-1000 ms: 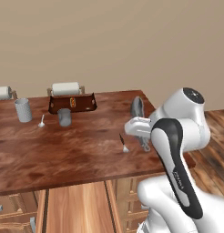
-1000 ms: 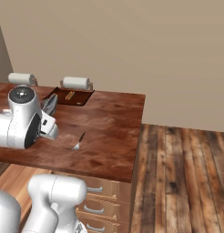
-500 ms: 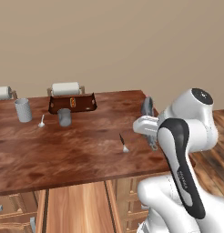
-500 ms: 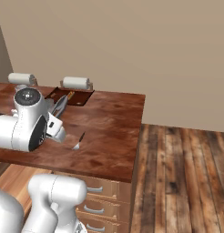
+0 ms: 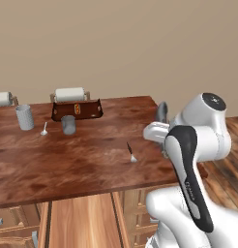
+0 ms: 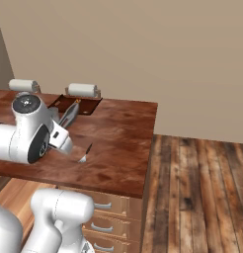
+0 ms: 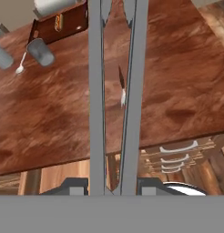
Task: Take the tongs from the drawer on the left and place them on the dining counter next to the tray containing the hot dog.
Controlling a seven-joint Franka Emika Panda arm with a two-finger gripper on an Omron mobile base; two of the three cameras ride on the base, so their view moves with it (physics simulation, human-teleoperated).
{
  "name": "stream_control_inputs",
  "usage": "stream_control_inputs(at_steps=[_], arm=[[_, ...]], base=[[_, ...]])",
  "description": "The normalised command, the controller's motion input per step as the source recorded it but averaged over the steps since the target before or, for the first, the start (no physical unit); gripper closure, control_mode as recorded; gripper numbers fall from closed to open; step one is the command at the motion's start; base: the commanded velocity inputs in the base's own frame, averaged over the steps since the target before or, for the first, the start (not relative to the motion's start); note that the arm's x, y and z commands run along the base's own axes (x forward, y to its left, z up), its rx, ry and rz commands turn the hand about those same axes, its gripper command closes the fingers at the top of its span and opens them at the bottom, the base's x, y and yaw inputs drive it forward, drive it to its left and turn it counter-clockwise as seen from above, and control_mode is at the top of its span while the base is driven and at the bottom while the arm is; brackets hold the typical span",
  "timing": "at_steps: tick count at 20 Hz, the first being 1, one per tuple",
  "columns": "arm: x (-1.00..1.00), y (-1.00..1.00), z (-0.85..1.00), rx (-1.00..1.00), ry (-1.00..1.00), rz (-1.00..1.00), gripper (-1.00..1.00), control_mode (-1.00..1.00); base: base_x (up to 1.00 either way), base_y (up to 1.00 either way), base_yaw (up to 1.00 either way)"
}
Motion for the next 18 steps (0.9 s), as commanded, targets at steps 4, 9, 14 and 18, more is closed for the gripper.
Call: stream_control_inputs(at_steps=[4,9,14,18], arm=[[0.0,-0.04,0.09,-0.08,0.01,-0.1,1.0,-1.0],[0.01,-0.05,0.02,-0.07,0.0,-0.05,1.0,-1.0],[0.0,-0.11,0.0,-0.07,0.0,0.0,1.0,-1.0],[0.0,-0.15,0.02,-0.03,0.0,0.0,1.0,-1.0]], base=[[0.0,0.0,0.0],[0.0,0.0,0.0],[0.0,0.0,0.0],[0.0,0.0,0.0]])
